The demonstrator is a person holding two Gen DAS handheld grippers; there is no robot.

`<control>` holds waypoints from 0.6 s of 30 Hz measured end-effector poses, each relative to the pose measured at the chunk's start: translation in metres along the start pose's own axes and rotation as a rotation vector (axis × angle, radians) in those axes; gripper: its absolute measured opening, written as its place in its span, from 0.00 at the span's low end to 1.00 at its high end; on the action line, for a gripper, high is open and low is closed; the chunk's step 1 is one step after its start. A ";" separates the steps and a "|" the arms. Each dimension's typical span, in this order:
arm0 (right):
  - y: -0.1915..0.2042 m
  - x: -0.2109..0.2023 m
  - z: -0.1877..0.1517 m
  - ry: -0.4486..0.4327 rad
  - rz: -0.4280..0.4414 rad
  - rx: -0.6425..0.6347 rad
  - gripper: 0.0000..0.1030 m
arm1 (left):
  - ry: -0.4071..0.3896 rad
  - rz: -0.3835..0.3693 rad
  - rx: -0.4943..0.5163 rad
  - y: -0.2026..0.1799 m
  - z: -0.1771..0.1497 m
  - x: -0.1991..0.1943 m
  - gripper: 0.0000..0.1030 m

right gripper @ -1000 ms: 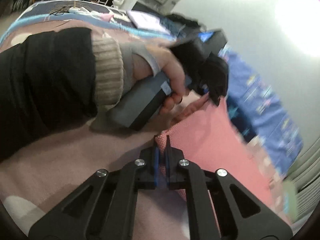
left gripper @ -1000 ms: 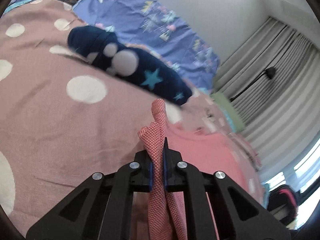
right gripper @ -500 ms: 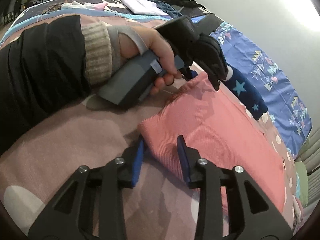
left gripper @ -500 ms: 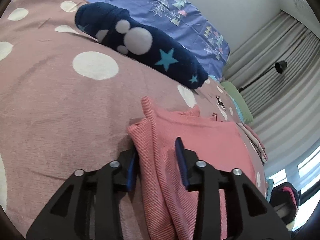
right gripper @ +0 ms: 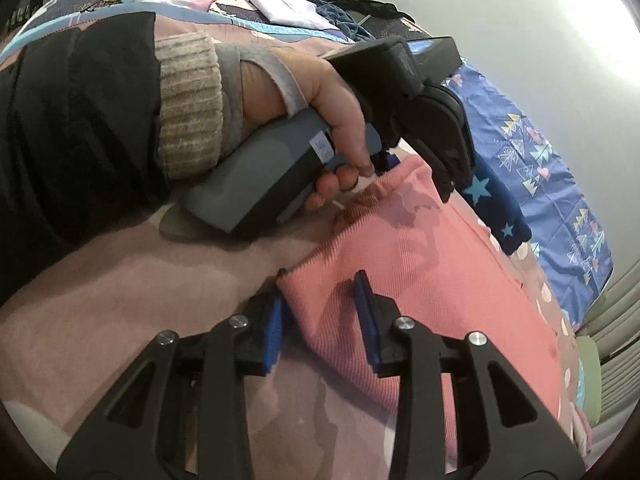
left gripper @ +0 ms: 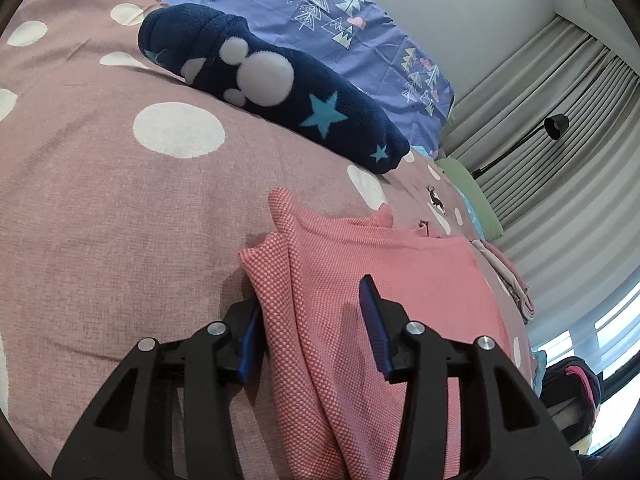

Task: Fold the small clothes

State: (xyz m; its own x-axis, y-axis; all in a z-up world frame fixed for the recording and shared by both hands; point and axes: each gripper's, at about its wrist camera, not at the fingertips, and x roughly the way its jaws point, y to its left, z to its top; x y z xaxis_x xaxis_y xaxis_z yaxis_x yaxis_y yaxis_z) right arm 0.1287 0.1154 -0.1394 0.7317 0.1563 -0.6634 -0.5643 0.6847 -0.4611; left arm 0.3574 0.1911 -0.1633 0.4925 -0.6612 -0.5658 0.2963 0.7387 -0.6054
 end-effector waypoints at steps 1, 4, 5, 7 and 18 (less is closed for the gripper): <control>-0.001 0.001 0.001 0.002 0.018 0.001 0.11 | -0.005 0.001 -0.014 0.002 0.000 0.000 0.21; -0.010 -0.005 0.000 -0.026 0.032 0.042 0.07 | -0.035 -0.023 -0.043 0.004 0.000 -0.005 0.07; -0.015 -0.010 0.000 -0.047 0.041 0.068 0.07 | -0.047 -0.022 -0.032 0.001 0.000 -0.007 0.07; -0.031 -0.023 -0.003 -0.092 0.065 0.143 0.07 | -0.074 -0.009 0.006 -0.009 -0.001 -0.013 0.07; -0.141 -0.078 -0.048 -0.248 0.185 0.517 0.06 | -0.114 0.012 0.012 -0.062 0.013 -0.022 0.07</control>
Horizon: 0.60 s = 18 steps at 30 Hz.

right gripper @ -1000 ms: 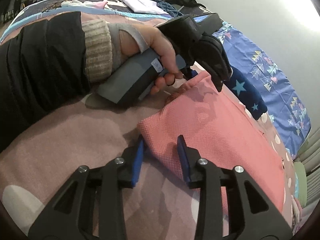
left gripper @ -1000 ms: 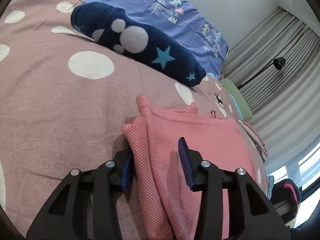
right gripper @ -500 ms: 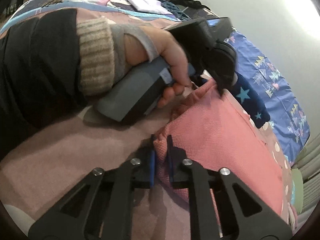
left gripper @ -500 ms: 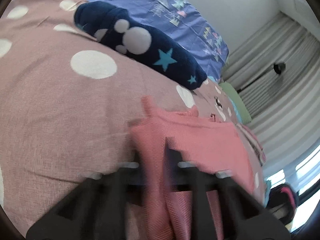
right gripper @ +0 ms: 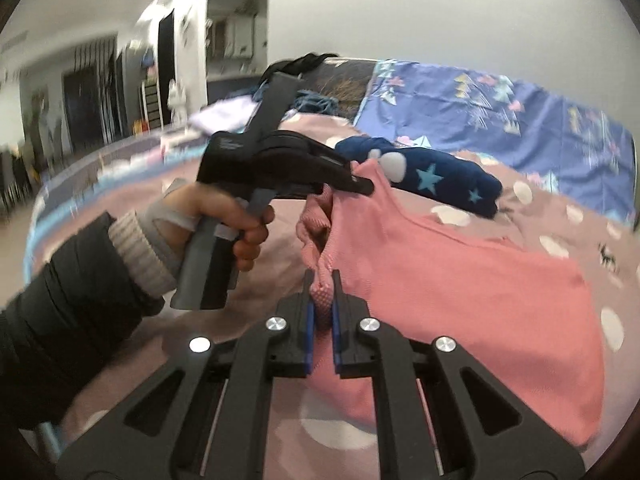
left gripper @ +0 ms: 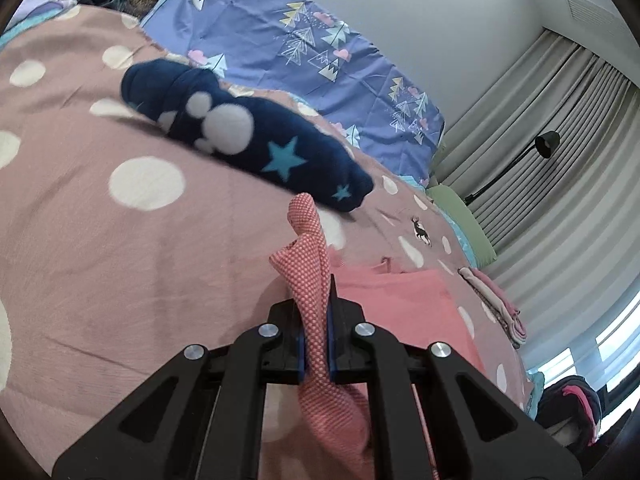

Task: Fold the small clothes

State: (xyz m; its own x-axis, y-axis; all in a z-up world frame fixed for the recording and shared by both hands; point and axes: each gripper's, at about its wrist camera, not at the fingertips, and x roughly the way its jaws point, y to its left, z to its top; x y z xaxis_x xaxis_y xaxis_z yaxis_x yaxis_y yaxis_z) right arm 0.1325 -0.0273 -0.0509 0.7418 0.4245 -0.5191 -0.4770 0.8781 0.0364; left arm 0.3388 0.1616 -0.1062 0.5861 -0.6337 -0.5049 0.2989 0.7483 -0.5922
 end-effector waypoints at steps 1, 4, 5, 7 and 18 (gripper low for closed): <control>-0.010 -0.007 0.000 -0.010 0.006 0.031 0.06 | 0.002 0.011 0.004 -0.013 0.004 0.003 0.07; -0.040 -0.028 -0.002 -0.042 0.025 0.111 0.06 | 0.016 0.046 0.040 -0.050 0.014 0.017 0.07; -0.046 -0.033 -0.003 -0.051 0.022 0.125 0.06 | 0.020 0.056 0.061 -0.063 0.017 0.022 0.07; -0.067 -0.049 -0.009 -0.074 0.017 0.165 0.06 | 0.030 0.080 0.115 -0.096 0.020 0.037 0.07; -0.191 -0.105 -0.069 -0.131 -0.070 0.452 0.06 | 0.185 0.195 0.335 -0.223 -0.008 0.157 0.07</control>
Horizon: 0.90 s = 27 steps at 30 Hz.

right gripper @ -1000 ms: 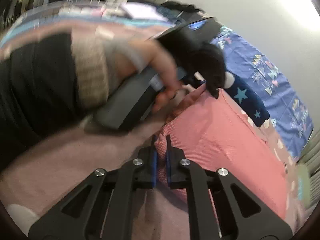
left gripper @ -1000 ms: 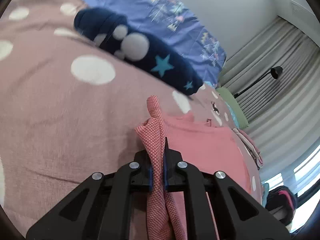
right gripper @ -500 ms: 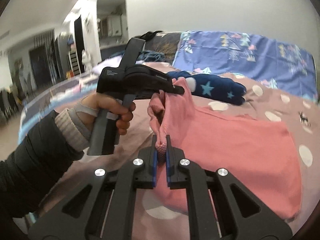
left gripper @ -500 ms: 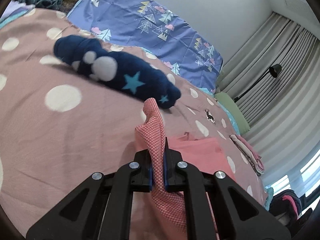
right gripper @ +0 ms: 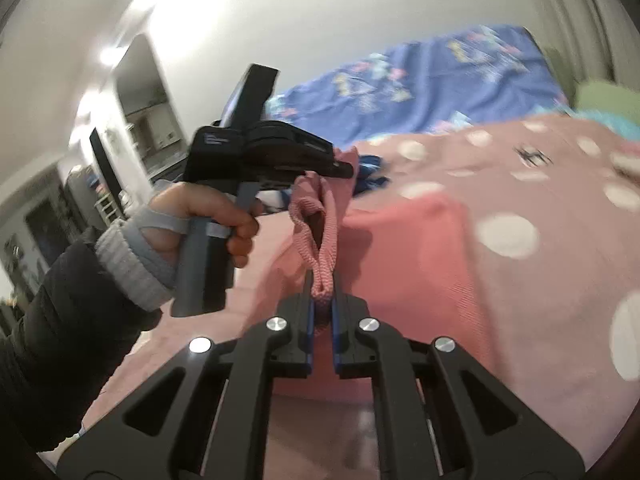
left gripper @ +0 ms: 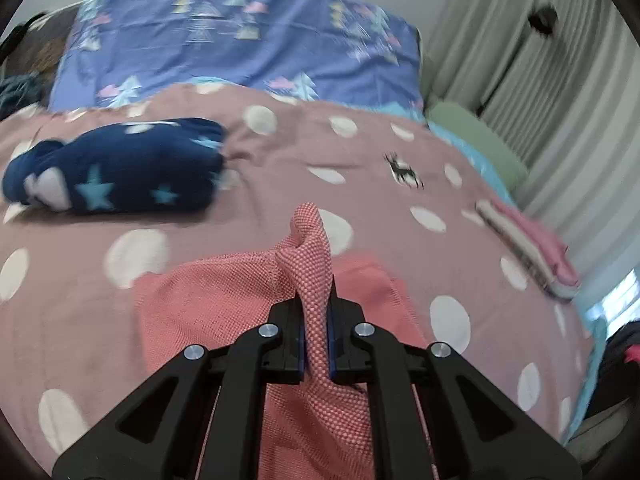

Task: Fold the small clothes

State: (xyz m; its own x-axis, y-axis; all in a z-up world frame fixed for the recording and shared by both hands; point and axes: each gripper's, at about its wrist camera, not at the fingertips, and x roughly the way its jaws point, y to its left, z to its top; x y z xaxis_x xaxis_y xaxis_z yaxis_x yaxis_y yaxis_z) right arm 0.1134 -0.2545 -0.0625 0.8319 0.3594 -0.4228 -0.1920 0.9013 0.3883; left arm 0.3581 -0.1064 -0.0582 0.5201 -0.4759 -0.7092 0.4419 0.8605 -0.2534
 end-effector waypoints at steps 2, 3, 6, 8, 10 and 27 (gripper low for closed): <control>-0.027 -0.003 -0.007 0.017 -0.003 0.069 0.06 | 0.032 0.028 0.051 -0.022 -0.002 0.021 0.07; -0.037 -0.003 -0.009 0.026 -0.006 0.091 0.06 | 0.050 0.044 0.067 -0.029 -0.003 0.031 0.07; -0.062 0.002 -0.019 0.073 -0.011 0.167 0.06 | 0.093 0.103 0.098 -0.048 -0.008 0.059 0.07; -0.073 0.004 -0.020 0.096 0.026 0.236 0.06 | 0.094 0.122 0.114 -0.056 -0.009 0.066 0.07; -0.075 0.000 -0.021 0.087 0.025 0.242 0.06 | 0.090 0.141 0.145 -0.065 -0.009 0.069 0.06; -0.113 0.000 -0.044 0.198 0.108 0.509 0.10 | -0.019 0.170 0.369 -0.102 -0.046 0.005 0.59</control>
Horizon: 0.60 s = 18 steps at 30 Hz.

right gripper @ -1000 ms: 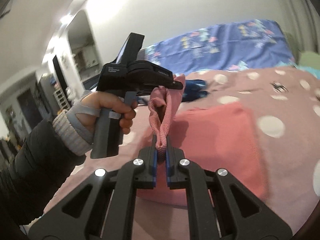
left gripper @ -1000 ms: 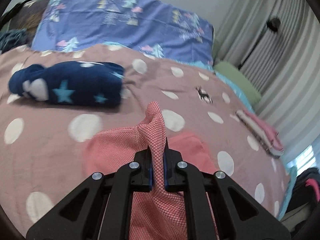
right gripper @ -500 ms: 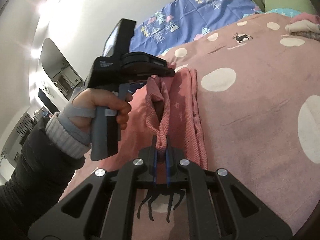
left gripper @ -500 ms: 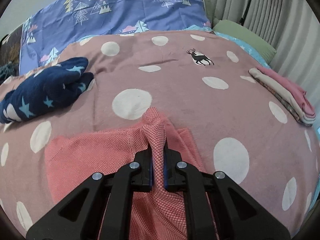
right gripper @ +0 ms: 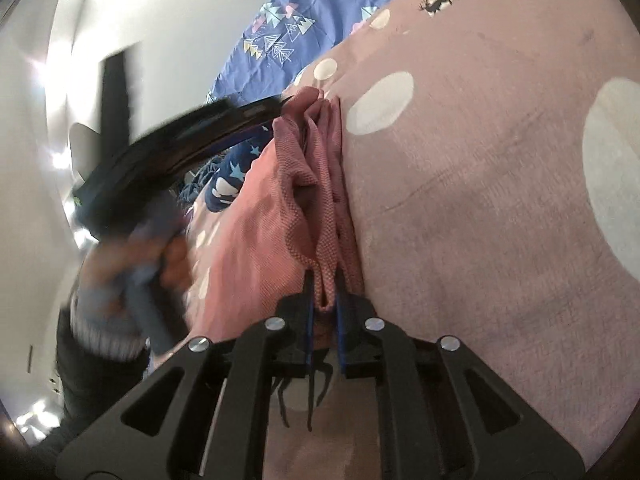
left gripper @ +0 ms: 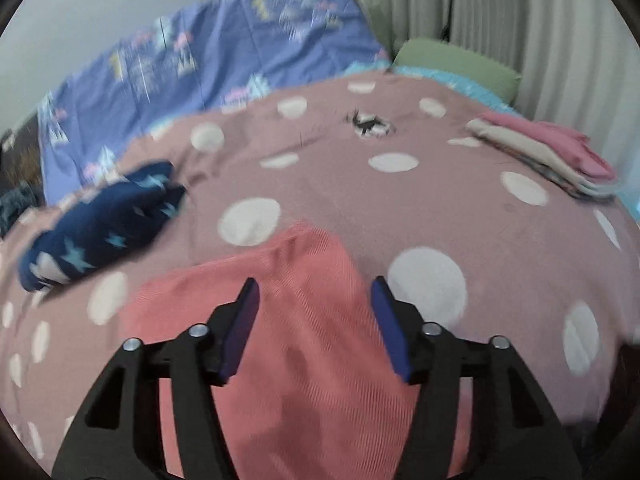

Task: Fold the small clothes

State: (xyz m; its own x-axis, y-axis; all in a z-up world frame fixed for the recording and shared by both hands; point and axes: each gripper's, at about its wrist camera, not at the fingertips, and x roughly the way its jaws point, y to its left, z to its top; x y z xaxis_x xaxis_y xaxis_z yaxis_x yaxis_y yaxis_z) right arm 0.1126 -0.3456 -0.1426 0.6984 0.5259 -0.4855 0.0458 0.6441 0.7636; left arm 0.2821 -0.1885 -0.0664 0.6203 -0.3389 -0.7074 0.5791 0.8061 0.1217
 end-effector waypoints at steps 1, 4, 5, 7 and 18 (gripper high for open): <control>0.001 0.000 -0.001 0.000 0.000 -0.001 0.10 | -0.015 0.007 0.015 0.001 -0.010 -0.014 0.62; 0.003 -0.001 -0.004 -0.002 -0.005 -0.004 0.10 | -0.029 0.029 0.043 0.008 -0.055 -0.055 0.68; 0.002 -0.001 -0.005 -0.002 -0.003 -0.001 0.10 | -0.021 0.029 0.043 0.011 -0.070 -0.065 0.68; 0.001 -0.001 -0.004 -0.002 0.003 0.008 0.10 | 0.003 0.022 0.024 0.018 -0.108 -0.083 0.69; -0.007 -0.001 0.000 -0.012 0.015 0.011 0.11 | 0.087 0.065 -0.076 0.031 -0.179 -0.071 0.69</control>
State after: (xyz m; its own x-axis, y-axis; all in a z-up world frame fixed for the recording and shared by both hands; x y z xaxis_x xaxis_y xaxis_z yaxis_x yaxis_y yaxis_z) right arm 0.1111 -0.3506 -0.1471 0.7075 0.5286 -0.4691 0.0435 0.6299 0.7754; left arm 0.1613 -0.0525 -0.1364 0.6050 -0.2443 -0.7578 0.4956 0.8605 0.1182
